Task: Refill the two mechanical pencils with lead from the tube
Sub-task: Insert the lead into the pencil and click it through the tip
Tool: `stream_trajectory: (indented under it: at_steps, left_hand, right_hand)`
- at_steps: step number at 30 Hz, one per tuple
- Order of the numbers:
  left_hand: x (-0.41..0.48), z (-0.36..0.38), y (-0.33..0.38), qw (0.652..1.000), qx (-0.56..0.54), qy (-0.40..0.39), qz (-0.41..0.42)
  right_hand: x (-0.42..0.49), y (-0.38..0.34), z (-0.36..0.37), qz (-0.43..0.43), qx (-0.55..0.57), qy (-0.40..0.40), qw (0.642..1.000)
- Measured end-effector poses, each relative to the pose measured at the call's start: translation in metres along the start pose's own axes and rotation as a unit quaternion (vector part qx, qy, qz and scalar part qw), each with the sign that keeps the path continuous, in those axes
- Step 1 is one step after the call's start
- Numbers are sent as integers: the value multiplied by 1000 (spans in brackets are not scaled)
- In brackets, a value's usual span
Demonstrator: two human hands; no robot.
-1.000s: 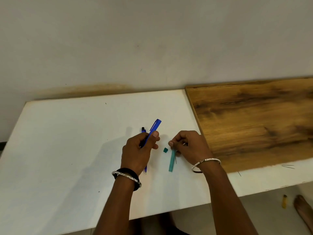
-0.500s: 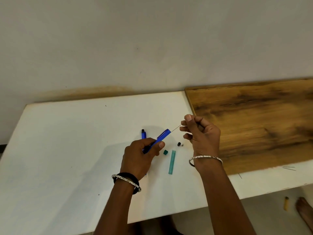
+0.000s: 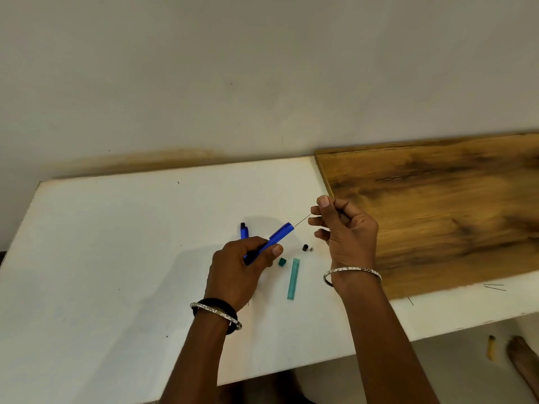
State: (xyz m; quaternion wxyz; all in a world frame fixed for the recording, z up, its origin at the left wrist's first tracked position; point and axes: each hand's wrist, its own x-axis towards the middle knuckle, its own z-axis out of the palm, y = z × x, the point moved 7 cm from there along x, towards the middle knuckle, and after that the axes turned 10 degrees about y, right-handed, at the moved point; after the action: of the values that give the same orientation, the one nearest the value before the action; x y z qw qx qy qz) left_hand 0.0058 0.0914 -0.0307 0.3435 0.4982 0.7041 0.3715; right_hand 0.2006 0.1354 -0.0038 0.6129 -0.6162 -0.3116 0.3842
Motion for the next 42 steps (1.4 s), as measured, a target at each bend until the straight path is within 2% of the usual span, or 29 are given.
stream_trajectory:
  at_steps: [14,21,33,42]
  left_hand:
    - [0,1,1,1000,5,-6,-6]
    - [2,-3,-1,1000,-14,5,-7]
    - [2,-6,-2,1000,-19,17,-14]
    - [1,-6,1,1000,-9,13,0]
  right_hand:
    - [-3,0,3,3,17,-16,1000]
    - [-7,1,12,11,3,-50,999]
    - [-8,1,15,2,-26,-64,998]
    - [-16,3,26,-1,-82,-152,985]
